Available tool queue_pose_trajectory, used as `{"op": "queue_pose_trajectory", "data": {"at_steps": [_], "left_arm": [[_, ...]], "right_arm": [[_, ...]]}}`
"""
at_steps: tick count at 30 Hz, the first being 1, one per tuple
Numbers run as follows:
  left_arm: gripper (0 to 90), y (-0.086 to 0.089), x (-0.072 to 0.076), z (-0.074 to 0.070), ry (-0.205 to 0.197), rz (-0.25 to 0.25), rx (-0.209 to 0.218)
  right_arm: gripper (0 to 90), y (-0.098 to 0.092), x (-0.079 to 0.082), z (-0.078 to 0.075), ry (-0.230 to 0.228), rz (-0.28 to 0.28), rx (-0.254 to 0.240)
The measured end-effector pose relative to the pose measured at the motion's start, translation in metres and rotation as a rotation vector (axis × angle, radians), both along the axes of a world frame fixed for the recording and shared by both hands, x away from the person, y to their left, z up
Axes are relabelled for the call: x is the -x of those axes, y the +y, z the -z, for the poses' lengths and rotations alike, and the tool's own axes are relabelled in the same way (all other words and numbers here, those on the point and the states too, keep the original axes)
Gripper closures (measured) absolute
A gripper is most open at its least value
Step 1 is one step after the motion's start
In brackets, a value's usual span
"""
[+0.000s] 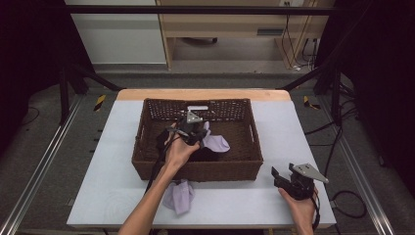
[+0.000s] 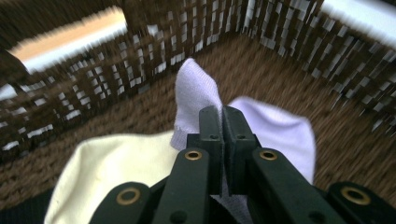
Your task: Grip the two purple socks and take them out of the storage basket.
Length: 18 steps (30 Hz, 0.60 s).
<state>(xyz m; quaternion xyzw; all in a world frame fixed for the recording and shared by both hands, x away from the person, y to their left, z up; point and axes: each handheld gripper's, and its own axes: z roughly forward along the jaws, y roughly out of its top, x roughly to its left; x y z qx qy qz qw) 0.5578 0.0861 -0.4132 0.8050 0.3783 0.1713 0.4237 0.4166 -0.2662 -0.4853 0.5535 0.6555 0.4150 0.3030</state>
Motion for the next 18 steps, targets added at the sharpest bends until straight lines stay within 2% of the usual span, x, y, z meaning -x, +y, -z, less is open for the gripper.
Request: {"op": "queue_pose_trajectory", "data": {"at_steps": [3,4,5,7,8,9,10,18], "left_arm": [[87.4,0.004,0.003,-0.006,-0.052,0.005,0.057],[87.4,0.004,0.003,-0.006,-0.052,0.005,0.057],[87.4,0.004,0.005,-0.011,-0.102,0.007,0.08],[87.5,0.005,0.007,-0.016,-0.139,0.008,0.095],[87.4,0.005,0.007,-0.016,-0.139,0.008,0.095],[87.4,0.008,0.01,-0.021,-0.156,0.011,0.134],[87.4,0.009,0.011,-0.022,-0.163,0.012,0.145],[87.5,0.022,0.027,-0.054,-0.249,0.034,0.189]], "right_arm": [[31.7,0.0,0.0,0.0,0.001,-0.002,0.001],[31.7,0.0,0.0,0.0,0.001,-0.002,0.001],[31.8,0.0,0.0,0.0,-0.003,-0.002,0.003],[31.6,0.0,0.0,0.0,-0.001,-0.002,0.002],[31.6,0.0,0.0,0.0,-0.001,-0.002,0.002],[31.7,-0.001,0.0,0.0,0.001,-0.002,0.002],[31.8,0.0,0.0,0.0,0.001,-0.002,0.002],[30.9,-0.001,0.0,0.0,-0.003,0.008,-0.002]]}}
